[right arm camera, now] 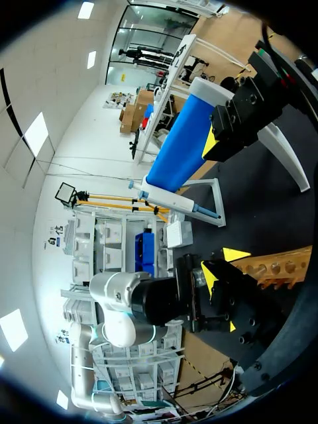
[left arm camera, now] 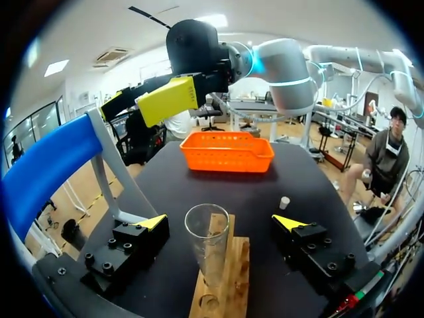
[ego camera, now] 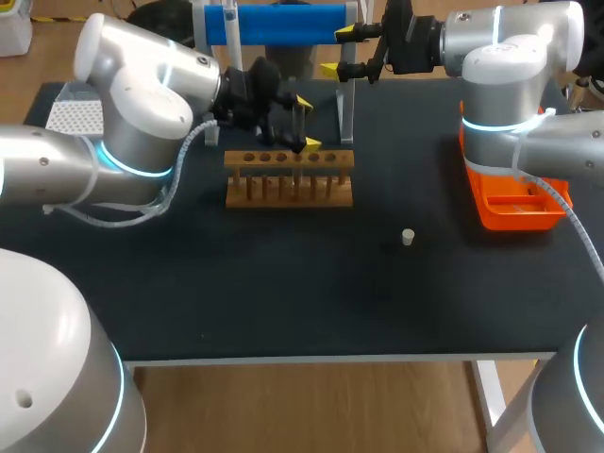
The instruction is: Invert the test tube, pick up the pipette, mount the tip to pipette, aspirate from beaker and dispense into the tube, eject the tip, return the pipette, and cap with the stopper.
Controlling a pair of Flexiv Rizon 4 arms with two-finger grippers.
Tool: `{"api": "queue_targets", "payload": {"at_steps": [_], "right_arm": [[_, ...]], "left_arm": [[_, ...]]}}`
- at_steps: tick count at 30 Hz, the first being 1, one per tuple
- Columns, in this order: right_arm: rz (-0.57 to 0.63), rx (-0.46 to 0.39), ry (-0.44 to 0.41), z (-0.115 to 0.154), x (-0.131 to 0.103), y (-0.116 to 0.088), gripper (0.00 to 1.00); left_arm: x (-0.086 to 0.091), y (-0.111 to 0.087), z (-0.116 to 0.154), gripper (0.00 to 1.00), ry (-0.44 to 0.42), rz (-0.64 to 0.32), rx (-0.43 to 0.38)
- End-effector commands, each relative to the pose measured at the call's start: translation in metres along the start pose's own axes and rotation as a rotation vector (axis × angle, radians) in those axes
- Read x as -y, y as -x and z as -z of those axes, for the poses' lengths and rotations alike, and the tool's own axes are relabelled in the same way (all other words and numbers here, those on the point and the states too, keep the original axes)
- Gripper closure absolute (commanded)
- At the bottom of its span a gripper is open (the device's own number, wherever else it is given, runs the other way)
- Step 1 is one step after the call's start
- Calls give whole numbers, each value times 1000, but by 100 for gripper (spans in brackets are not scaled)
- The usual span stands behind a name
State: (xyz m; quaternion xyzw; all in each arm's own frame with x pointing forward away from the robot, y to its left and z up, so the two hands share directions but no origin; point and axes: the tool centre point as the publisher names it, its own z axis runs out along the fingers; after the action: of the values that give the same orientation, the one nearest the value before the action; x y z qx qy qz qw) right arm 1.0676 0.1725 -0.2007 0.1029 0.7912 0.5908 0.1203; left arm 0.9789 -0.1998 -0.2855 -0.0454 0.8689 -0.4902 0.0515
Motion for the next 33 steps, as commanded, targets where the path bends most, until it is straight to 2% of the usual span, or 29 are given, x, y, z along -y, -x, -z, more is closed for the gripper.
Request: {"api": "queue_targets", "payload": {"at_steps": [1,15,33], "right_arm": [[0,3,-2,1,-1,-1,0],[0,3,-2,1,-1,-1,0],[0,3,-2,1,-1,-1,0]], "left_arm": [[-3,4,-5,0,5,1,-9],[-11,4,-7,0,19,0,-19],[-12,6,-6,0,33,-12,-21]]}}
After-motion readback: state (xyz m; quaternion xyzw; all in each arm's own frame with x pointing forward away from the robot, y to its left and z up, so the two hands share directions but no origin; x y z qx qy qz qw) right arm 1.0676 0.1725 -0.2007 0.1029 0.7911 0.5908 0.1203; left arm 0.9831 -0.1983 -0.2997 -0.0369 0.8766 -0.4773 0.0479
